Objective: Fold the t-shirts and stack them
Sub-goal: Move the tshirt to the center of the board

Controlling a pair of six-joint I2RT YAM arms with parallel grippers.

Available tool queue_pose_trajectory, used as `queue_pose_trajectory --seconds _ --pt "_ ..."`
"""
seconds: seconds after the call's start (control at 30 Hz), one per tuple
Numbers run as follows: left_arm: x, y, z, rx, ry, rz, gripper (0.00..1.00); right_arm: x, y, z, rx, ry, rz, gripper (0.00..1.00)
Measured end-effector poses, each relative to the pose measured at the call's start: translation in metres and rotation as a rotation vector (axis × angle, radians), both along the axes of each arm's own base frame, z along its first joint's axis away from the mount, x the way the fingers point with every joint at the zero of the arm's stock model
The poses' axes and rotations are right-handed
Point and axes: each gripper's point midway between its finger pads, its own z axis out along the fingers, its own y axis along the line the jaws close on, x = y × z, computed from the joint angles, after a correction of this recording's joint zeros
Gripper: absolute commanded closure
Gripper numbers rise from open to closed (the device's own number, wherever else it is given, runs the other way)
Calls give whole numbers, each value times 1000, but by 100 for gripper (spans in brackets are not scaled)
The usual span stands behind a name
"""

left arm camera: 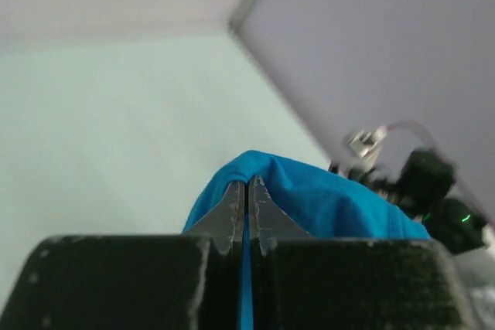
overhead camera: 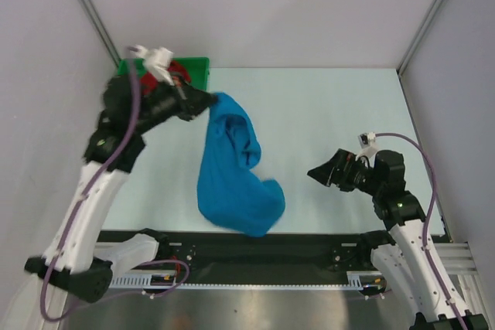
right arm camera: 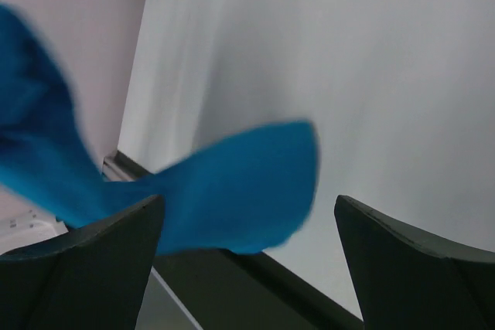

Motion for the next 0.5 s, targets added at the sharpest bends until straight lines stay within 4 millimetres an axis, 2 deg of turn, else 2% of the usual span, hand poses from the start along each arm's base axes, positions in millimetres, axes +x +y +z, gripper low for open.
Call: queue_pose_trajectory --seconds 0.1,0.13,0.17,0.2,0.23,0.27,0.3,0.33,0.37,0.43,0.47,0.5 --pt "26 -22 -127 99 309 -71 100 -8 12 -7 -9 29 64 2" --pt "27 -26 -184 138 449 -84 100 -11 16 -9 -15 37 85 4" --pt "22 -25 -224 167 553 -91 100 -15 22 -12 -21 49 112 9" --pt "8 -21 -266 197 667 -91 100 -19 29 -16 -29 61 146 12" --pt "-9 -15 -297 224 761 -95 100 -23 38 -19 -41 71 182 15" --pt "-21 -11 -314 239 809 -95 99 -28 47 -23 -49 82 223 19" --pt "-32 -7 -325 249 840 -95 94 -32 57 -27 -57 90 265 21" --pt "-40 -4 -329 253 848 -94 89 -36 67 -32 -71 97 305 23" --pt "-44 -2 -328 253 841 -92 81 -39 74 -36 -81 100 330 28" --pt "-46 3 -320 256 792 -73 75 -44 90 -54 -123 135 382 34" --pt "-45 6 -317 262 769 -52 68 -44 98 -64 -146 152 397 41" --pt "-43 12 -317 278 755 -17 52 -42 102 -73 -162 174 400 44"
